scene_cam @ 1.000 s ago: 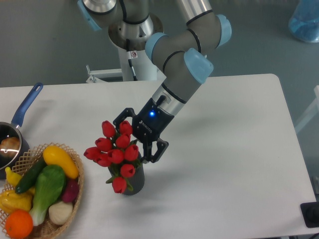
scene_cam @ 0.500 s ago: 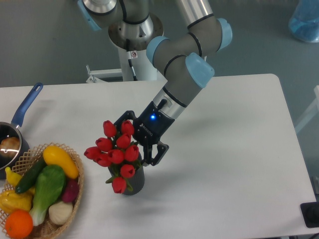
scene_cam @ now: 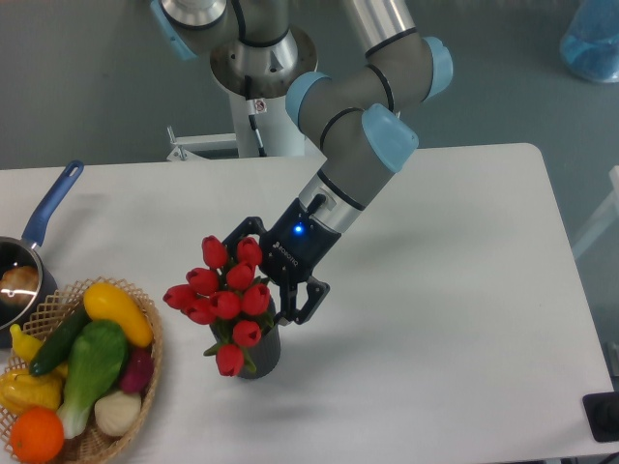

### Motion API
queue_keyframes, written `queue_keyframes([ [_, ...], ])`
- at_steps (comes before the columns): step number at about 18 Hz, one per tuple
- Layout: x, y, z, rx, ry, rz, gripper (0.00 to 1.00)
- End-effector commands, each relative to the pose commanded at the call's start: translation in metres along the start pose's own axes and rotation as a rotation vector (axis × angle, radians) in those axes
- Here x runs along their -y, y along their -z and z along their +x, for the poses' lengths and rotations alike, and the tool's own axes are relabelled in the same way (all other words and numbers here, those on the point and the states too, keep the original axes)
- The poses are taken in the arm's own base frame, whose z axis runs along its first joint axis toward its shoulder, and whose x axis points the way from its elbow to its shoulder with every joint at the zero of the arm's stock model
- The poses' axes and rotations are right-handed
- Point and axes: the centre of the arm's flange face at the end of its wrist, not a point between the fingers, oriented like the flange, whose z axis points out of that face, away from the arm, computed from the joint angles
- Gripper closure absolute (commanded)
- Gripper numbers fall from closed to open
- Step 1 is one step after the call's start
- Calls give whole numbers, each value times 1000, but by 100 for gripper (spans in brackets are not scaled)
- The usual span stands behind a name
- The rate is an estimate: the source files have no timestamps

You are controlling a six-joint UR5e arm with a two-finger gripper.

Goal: Pick up the flowers from the vase
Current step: 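Close the gripper on the tulip stems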

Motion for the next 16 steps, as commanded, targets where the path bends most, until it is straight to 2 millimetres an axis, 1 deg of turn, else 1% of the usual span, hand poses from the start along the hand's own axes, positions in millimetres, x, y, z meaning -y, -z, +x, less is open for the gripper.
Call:
queue_keyframes([
  [2, 1, 0, 1, 0, -2, -1, 6],
  [3, 0, 0, 1, 0, -1, -3, 7],
  [5, 0, 0, 1, 0, -1, -3, 18],
  [7, -1, -1, 1, 2, 0, -9, 25],
  [10, 0, 0, 2, 4, -1, -11, 30],
  [12, 0, 1, 2, 5, -4, -12, 30],
  [13, 0, 1, 2, 5, -2, -12, 36],
  [15, 0, 0, 3, 3, -3, -13, 38],
  [16, 1, 0, 3, 4, -5, -13, 41],
])
